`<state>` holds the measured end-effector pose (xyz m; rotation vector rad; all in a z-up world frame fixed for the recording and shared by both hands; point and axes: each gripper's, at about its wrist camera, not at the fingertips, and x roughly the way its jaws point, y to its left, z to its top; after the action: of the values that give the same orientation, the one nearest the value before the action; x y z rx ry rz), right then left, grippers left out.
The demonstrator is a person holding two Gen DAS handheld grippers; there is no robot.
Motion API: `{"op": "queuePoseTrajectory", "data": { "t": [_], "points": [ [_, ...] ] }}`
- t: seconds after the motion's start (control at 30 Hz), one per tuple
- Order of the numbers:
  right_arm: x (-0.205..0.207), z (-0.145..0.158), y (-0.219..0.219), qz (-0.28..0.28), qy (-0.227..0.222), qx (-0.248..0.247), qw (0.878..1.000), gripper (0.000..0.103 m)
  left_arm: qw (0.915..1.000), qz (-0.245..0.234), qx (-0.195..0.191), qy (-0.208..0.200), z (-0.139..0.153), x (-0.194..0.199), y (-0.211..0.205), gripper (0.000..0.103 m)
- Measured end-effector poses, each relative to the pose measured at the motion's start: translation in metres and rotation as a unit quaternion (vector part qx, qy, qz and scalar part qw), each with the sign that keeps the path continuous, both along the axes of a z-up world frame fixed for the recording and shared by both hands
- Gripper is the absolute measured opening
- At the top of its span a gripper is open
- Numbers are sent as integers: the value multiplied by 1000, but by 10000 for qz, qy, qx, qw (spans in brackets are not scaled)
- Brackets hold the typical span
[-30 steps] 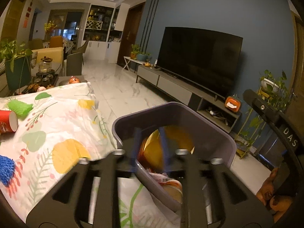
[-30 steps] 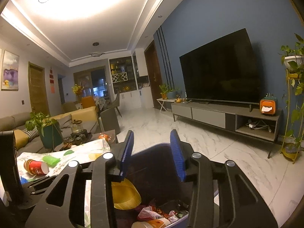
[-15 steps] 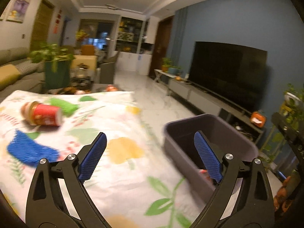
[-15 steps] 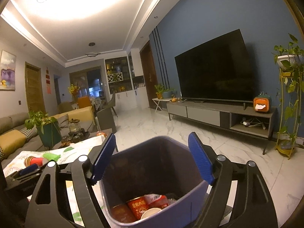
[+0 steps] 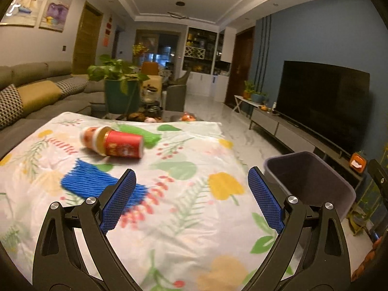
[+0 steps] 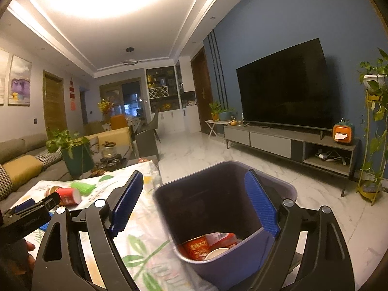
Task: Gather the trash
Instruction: 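Move both open tools back to the remaining items on the bed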
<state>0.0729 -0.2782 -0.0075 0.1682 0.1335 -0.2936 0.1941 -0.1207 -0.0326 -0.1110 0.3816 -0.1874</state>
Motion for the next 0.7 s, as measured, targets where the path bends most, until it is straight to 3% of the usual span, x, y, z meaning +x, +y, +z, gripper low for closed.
{"op": "queuePoseTrajectory", "data": {
  "t": [0.7],
  "points": [
    [27,-5,87,745,143,-164,9970,83,9961,862,199,55,-20,-1,113,92]
  ]
}}
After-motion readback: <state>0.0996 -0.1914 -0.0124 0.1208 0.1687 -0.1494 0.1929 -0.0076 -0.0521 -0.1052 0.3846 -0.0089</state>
